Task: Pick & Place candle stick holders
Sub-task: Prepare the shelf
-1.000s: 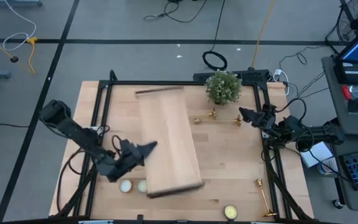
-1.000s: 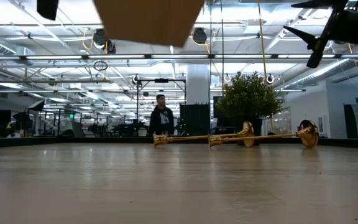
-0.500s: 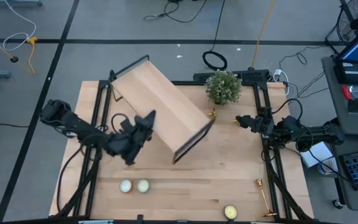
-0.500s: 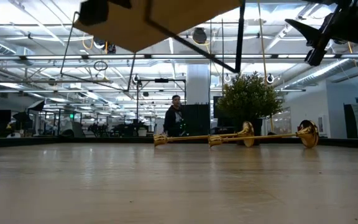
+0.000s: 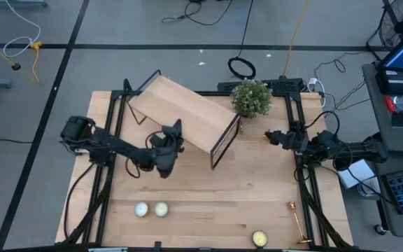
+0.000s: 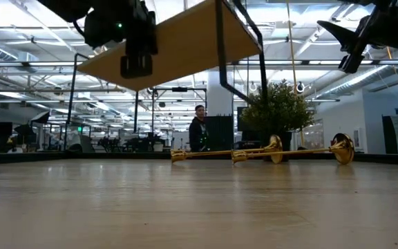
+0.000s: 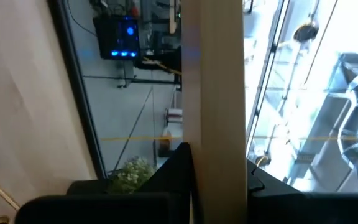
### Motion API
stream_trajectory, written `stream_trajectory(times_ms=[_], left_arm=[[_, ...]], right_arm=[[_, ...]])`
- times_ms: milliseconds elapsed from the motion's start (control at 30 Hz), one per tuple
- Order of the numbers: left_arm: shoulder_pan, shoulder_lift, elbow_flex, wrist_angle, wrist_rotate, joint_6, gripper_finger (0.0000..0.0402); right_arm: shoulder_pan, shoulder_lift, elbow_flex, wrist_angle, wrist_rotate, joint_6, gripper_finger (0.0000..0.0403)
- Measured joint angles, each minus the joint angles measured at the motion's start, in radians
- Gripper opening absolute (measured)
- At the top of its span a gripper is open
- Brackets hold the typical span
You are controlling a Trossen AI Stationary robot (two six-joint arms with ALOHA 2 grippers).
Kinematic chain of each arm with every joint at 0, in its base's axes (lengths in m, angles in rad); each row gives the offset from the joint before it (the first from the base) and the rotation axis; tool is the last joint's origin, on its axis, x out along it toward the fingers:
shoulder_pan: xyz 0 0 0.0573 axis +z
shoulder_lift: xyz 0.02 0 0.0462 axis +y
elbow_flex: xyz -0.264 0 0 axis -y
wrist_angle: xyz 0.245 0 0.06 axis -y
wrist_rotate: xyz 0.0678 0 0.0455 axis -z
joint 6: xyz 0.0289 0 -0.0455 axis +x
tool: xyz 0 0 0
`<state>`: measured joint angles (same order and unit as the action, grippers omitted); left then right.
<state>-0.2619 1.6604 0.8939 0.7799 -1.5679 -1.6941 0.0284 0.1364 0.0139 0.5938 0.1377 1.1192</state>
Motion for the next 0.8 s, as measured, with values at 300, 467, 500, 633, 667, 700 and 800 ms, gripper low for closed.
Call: stream_trajectory(times_ms=[300, 467, 500, 633, 667, 700, 800], left_arm=[[-0.186, 0.007, 0.036, -0.001, 0.004, 0.183, 0.0050], [-0.219, 0.003, -0.028, 0.002, 0.270, 0.236, 0.0050], [-0.219, 0.005, -0.043, 0.011, 0.359, 0.237, 0.0050], [-0.220, 0.025, -0.080, 0.110, 0.648, 0.246, 0.0050], [-0.222, 0.025, -0.093, 0.155, 0.691, 0.255, 0.0050], [-0.221, 0.023, -0.105, 0.206, 0.735, 0.271, 0.0050], [-0.211, 0.022, -0.127, 0.347, 0.801, 0.309, 0.0050]], right_arm=[[0.000, 0.000, 0.000, -0.002, -0.037, 0.005, 0.0203], [0.000, 0.000, 0.000, -0.003, -0.036, -0.010, 0.0203], [0.000, 0.000, 0.000, -0.003, -0.036, -0.009, 0.0203], [0.000, 0.000, 0.000, -0.003, -0.037, -0.006, 0.0203], [0.000, 0.000, 0.000, -0.003, -0.037, -0.006, 0.0203], [0.000, 0.000, 0.000, -0.003, -0.037, -0.006, 0.0203], [0.000, 0.000, 0.000, 0.000, -0.036, -0.006, 0.0203]])
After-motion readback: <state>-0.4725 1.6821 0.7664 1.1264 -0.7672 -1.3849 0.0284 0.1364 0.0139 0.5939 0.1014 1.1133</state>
